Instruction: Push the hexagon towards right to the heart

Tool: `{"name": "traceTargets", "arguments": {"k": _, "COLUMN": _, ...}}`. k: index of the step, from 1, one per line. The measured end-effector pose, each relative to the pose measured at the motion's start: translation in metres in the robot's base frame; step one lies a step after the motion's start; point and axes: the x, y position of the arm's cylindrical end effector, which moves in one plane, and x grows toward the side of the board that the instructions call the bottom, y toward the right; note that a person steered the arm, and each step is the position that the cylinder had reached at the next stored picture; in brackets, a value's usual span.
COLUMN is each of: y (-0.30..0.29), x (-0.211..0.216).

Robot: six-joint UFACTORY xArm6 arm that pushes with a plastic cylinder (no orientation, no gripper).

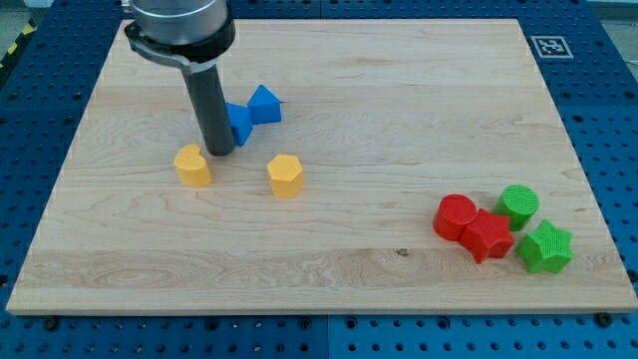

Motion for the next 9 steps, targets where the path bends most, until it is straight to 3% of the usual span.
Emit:
{"name": "traceTargets", "arguments": {"k": 3, "y": 0.026, "x": -0.034}}
{"name": "traceTargets", "arguments": {"k": 4, "y": 0.069, "x": -0.018}}
{"name": "traceTargets", "arguments": {"k": 6, "y": 0.156, "x": 0.062}}
{"name": "traceTargets", "arguments": {"k": 7, "y": 0.156, "x": 0.062}}
{"name": "traceTargets", "arguments": {"k": 9, "y": 0.086, "x": 0.066}}
